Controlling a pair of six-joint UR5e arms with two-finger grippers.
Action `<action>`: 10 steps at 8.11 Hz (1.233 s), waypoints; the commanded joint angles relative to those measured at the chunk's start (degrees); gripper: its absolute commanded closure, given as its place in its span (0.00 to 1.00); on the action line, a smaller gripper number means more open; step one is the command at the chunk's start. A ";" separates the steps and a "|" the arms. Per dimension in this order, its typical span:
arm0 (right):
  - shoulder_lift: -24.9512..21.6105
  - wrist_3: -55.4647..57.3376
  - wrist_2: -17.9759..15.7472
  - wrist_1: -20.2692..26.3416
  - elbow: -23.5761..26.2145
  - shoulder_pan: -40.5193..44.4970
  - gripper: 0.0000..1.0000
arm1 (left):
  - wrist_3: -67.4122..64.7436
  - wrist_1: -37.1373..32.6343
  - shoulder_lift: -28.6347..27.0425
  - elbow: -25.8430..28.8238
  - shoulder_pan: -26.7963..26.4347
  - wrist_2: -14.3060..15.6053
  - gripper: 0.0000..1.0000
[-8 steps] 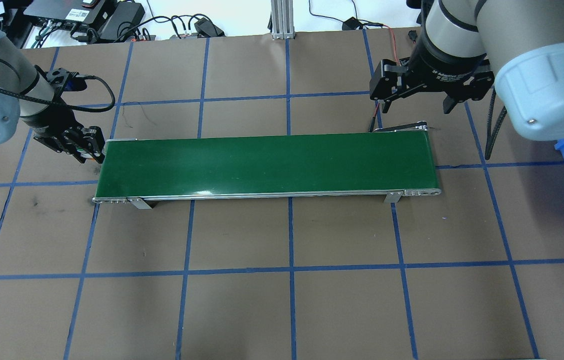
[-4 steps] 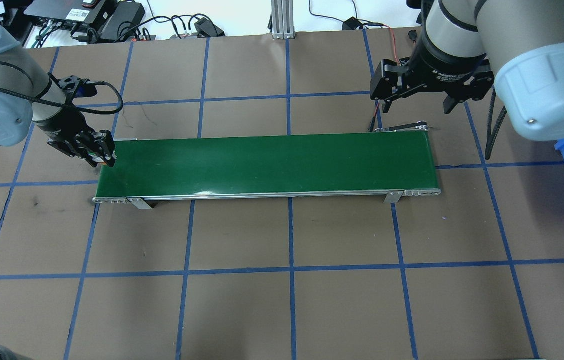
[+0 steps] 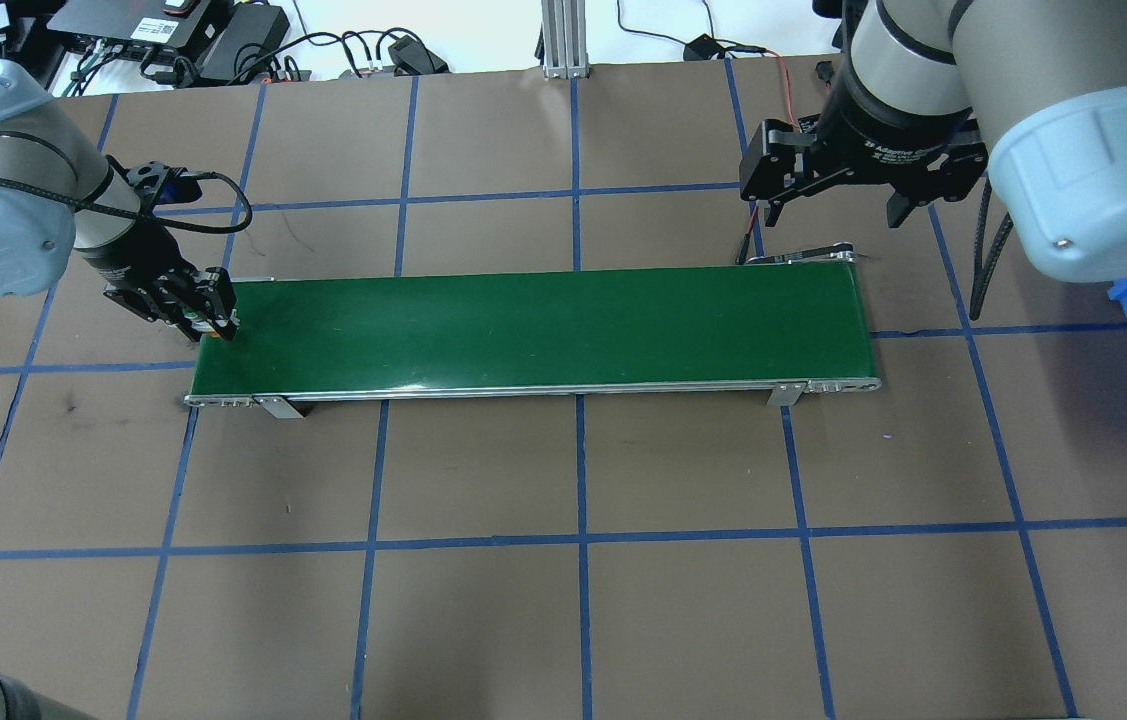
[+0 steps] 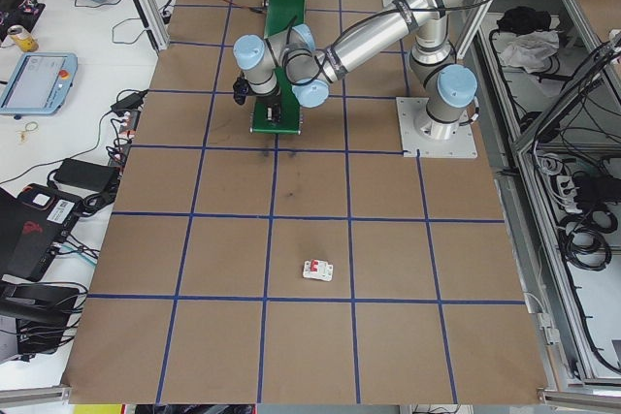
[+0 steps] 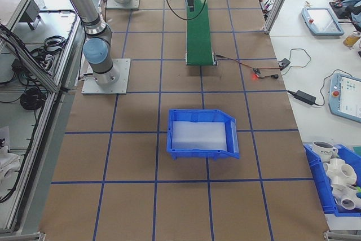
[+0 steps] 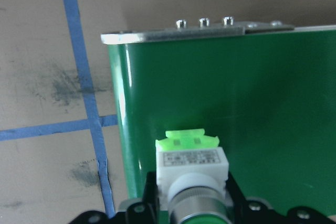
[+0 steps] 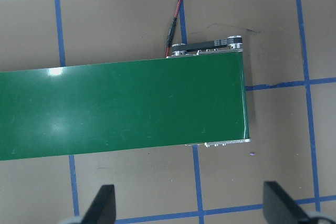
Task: Move button from left to right
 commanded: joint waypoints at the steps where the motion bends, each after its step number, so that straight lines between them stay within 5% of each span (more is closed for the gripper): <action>1: 0.00 0.00 0.01 0.00 0.00 0.00 0.00 | -4.81 -0.52 0.38 -0.01 -2.35 0.03 0.01; 7: -0.09 0.00 -0.08 0.00 0.00 0.09 0.00 | -16.94 -4.04 14.25 -0.01 -14.64 0.91 0.00; 10: 0.00 0.00 0.01 0.00 0.00 0.09 0.00 | -17.76 -8.33 17.52 0.43 -16.07 0.91 0.00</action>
